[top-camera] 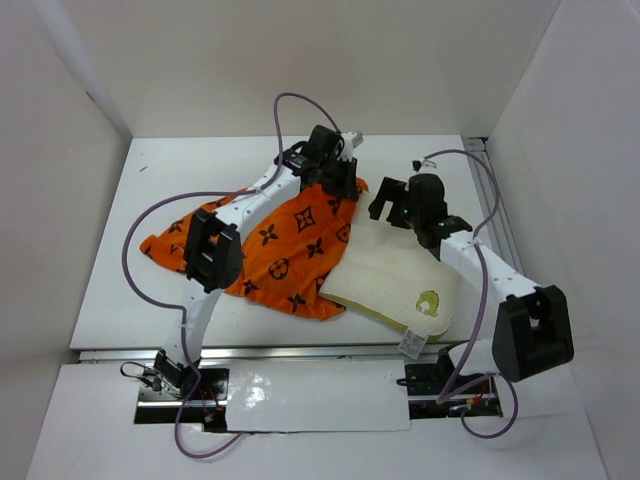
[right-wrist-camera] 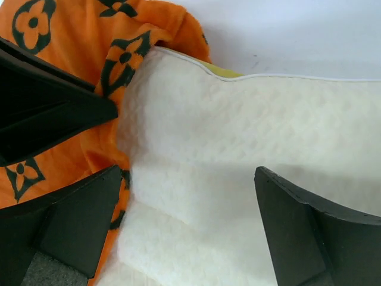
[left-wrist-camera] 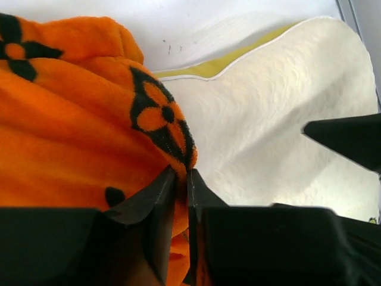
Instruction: Put the pillow into the pillowcase
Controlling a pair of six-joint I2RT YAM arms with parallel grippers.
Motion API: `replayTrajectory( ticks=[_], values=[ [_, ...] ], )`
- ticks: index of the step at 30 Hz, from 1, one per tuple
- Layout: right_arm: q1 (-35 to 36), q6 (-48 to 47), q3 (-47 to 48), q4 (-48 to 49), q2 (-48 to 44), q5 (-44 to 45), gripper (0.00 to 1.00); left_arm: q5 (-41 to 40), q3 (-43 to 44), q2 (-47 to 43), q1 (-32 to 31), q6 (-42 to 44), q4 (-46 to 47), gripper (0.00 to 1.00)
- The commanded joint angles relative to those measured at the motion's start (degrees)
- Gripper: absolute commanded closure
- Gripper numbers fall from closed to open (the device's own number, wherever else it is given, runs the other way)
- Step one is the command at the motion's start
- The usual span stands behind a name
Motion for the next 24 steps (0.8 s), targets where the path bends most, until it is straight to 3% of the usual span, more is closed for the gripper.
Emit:
replayTrajectory(
  ticks=[1,2,3,5,6,7,9,11,14,17,18,21,24],
  values=[
    [-0.87,-1.8,4.65,-9.37,-5.04,3.1,0.0,1.16,4.36,-0.86,-1.77,-1.18,3.38,0.72],
    [-0.87,-1.81,4.66,-10.42,-6.96,4.07,0.0,0.63,3.57,-0.86,-1.77,-1.18,3.38,0.7],
    [-1.39,-3.03,4.66,-10.95,-7.94,4.61,0.0,0.63,3.57,-1.47,-1.77,-1.18,3.38,0.59],
    [-1.4,-4.26,5.53,-13.92,-10.31,3.92,0.0,1.68,1.47,-3.67,-2.29,-0.57,3.38,0.3],
    [-1.4,-4.88,6.15,-15.34,-10.93,3.91,0.0,1.16,0.76,-4.89,-2.3,0.65,3.38,0.08],
    [-0.61,-4.89,6.15,-16.66,-11.72,3.91,0.0,0.02,-0.2,-6.3,-2.3,0.66,2.07,0.0],
    [0.62,-6.28,5.02,-18.94,-15.22,4.09,0.0,-4.18,-4.92,-12.51,-4.48,0.66,0.75,0.0],
    [3.17,-8.21,2.73,-20.62,-17.52,3.48,0.0,-13.32,-10.55,-18.41,-6.33,-0.12,0.04,0.0],
    [7.91,-11.9,1.05,-25.27,-20.95,1.81,0.0,-22.2,-32.9,-32.55,-11.25,-5.82,2.75,0.0],
    [15.2,-12.79,-1.14,-25.28,-20.96,1.8,0.03,-29.85,-46.05,-46.09,-13.54,-16.53,2.76,0.01],
    [18.87,-12.8,-2.62,-23.37,-19.83,2.93,0.03,-34.92,-54.1,-49.35,-15.64,-22.83,2.76,0.05],
    [23.9,-12.8,-3.78,-22.03,-16.76,5.4,0.03,-36.46,-66.51,-58.42,-21.6,-29.82,3.89,0.15],
    [30.58,-11.4,-3.17,-23.86,-12.72,14.14,0.03,-36.63,-71.12,-58.35,-27.32,-33.51,6.28,0.17]
  ],
)
